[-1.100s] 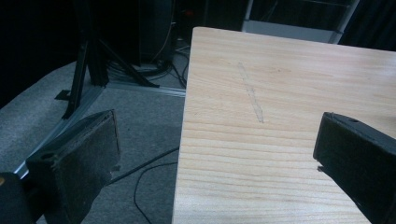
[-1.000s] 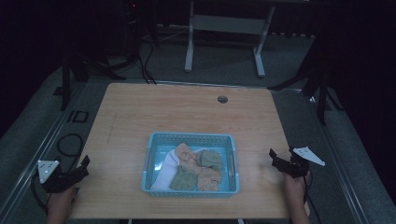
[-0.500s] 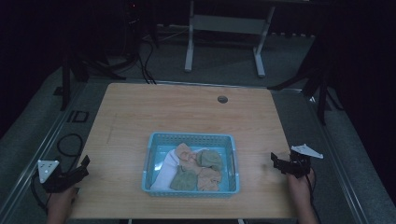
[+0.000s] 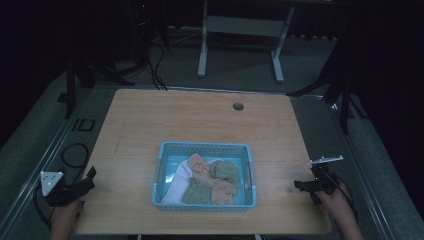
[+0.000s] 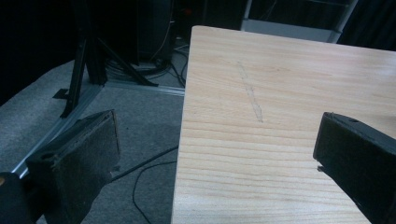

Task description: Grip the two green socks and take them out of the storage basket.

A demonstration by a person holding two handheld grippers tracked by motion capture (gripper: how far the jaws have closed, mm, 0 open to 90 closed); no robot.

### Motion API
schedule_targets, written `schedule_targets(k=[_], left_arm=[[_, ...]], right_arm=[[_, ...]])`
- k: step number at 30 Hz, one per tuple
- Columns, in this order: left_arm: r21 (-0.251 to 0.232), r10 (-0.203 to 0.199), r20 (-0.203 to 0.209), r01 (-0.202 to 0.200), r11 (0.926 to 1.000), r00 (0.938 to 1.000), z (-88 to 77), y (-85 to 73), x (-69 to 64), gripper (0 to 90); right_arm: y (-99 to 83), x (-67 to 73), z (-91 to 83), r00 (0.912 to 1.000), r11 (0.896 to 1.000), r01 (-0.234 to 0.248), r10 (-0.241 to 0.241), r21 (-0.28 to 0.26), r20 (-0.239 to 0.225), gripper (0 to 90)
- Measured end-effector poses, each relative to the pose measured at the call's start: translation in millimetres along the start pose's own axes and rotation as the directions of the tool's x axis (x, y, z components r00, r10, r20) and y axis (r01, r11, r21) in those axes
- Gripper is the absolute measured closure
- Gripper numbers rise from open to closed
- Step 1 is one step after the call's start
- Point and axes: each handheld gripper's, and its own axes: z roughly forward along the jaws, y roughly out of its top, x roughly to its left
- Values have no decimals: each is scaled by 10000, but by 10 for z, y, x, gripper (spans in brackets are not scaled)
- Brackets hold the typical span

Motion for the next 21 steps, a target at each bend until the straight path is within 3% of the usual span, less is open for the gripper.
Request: schedule_targets(k=[3, 7, 8, 9, 10, 11, 13, 15, 16, 17, 18, 19, 20, 21], left_arm=[[15, -20, 0, 20, 10000, 10000, 1, 1, 1, 7], [76, -91, -7, 91, 9999, 10000, 10, 4, 3, 7], [76, -91, -7, 91, 9999, 10000, 10, 4, 3, 7], [46, -81, 27, 81, 10000, 10000, 5, 2, 5, 7], [46, -81, 27, 81, 10000, 10000, 5, 2, 5, 7], [28, -32, 49, 32, 10000, 10000, 2, 1, 2, 7], [41, -31, 60, 31, 10000, 10000, 4, 1, 3, 7], [27, -50, 69, 50, 10000, 10000, 2, 1, 4, 7], [27, -50, 69, 50, 10000, 10000, 2, 1, 4, 7], [38, -36, 68, 36, 10000, 10000, 2, 1, 3, 7], [38, -36, 68, 36, 10000, 10000, 2, 1, 3, 7], [42, -27, 62, 27, 10000, 10000, 4, 1, 2, 7], [42, -27, 62, 27, 10000, 10000, 4, 1, 2, 7], [41, -31, 62, 30, 10000, 10000, 4, 1, 3, 7]], right_arm=[[-1, 2, -16, 9994, 9972, 348, -340, 663, -118, 100], [2, 24, -7, 9906, 9766, 1346, -1286, 1676, -463, 128], [2, 24, -7, 9906, 9766, 1346, -1286, 1676, -463, 128], [9, 44, -14, 9829, 9597, 1834, -1750, 2129, -580, 129], [9, 44, -14, 9829, 9597, 1834, -1750, 2129, -580, 129], [21, 45, -19, 9759, 9416, 2130, -1919, 2608, -1042, 135], [35, 42, -28, 9672, 9223, 2457, -2126, 2984, -1393, 137], [49, 41, -38, 9600, 9050, 2734, -2355, 3259, -1514, 138], [49, 41, -38, 9600, 9050, 2734, -2355, 3259, -1514, 138], [58, 48, -49, 9493, 8843, 3069, -2580, 3519, -1795, 145], [58, 48, -49, 9493, 8843, 3069, -2580, 3519, -1795, 145], [56, 76, -54, 9325, 8567, 3521, -2862, 3770, -2205, 145], [54, 92, -54, 9264, 8455, 3672, -2948, 3877, -2343, 145], [50, 120, -52, 9137, 8226, 3968, -3115, 4073, -2609, 145]])
